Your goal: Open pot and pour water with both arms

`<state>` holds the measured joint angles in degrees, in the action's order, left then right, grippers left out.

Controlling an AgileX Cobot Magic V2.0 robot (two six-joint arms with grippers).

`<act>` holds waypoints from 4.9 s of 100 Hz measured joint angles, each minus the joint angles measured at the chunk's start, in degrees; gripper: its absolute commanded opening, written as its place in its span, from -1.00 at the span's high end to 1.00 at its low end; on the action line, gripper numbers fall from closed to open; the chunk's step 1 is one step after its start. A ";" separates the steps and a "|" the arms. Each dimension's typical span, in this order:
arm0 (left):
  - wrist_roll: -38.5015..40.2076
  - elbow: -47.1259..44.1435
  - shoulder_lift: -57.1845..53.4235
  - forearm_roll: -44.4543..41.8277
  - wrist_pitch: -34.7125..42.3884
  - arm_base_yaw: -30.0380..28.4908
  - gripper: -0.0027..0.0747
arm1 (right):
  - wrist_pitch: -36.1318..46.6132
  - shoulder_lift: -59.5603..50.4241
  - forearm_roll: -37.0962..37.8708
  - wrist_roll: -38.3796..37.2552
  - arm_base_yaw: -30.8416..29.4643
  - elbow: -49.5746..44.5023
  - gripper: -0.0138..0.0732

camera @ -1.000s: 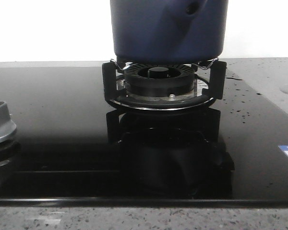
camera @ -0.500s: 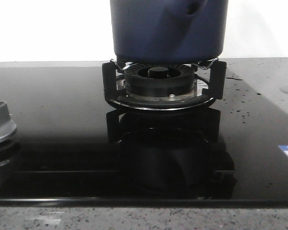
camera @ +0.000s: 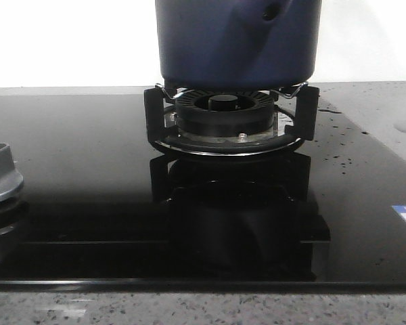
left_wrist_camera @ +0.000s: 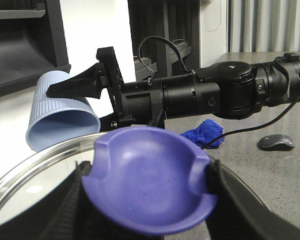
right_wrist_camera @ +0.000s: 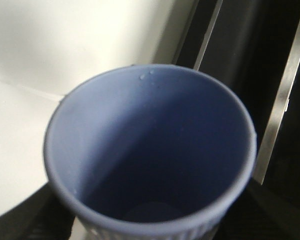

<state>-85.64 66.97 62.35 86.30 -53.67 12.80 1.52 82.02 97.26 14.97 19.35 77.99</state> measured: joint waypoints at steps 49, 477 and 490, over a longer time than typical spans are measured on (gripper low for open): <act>0.00 0.00 0.00 0.00 0.11 0.00 0.26 | -26.63 -2.74 -29.71 -38.70 -0.25 -0.22 0.21; 0.07 -10.04 -7.20 -1.58 20.00 4.61 0.77 | -15.52 -64.40 -52.47 -54.88 -0.61 -50.50 0.85; 0.07 -22.74 -17.68 -1.85 24.17 4.61 0.98 | -16.67 -67.42 -52.47 -52.31 4.80 -50.50 0.85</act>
<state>-85.57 44.23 44.67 84.46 -29.51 17.41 -15.15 14.59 44.79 -37.33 24.15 27.49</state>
